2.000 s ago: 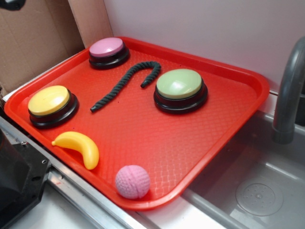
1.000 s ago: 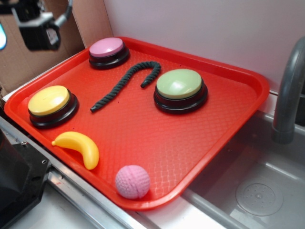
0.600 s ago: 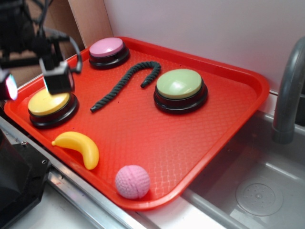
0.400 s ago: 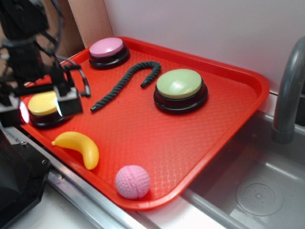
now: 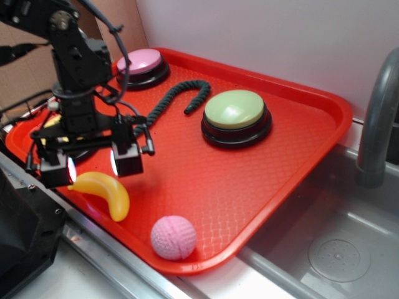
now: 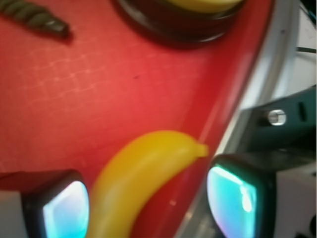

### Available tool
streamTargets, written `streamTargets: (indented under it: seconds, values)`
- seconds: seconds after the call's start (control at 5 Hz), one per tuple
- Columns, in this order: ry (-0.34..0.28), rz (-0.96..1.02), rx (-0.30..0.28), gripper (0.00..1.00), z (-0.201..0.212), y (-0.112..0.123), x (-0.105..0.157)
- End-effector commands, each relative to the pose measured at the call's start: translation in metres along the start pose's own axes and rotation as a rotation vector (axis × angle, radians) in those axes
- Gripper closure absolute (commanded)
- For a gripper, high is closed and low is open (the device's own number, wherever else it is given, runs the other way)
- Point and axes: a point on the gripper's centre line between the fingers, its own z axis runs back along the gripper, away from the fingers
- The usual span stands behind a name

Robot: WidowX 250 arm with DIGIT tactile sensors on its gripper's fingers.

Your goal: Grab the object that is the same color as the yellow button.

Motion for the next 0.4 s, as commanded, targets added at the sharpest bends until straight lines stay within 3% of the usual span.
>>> streamTargets:
  seconds: [0.0, 0.2]
  values:
    - [0.055, -0.045, -0.075, 0.00, -0.0080, -0.0183, -0.0049]
    - [0.084, -0.038, -0.147, 0.00, -0.0094, -0.0206, -0.0078]
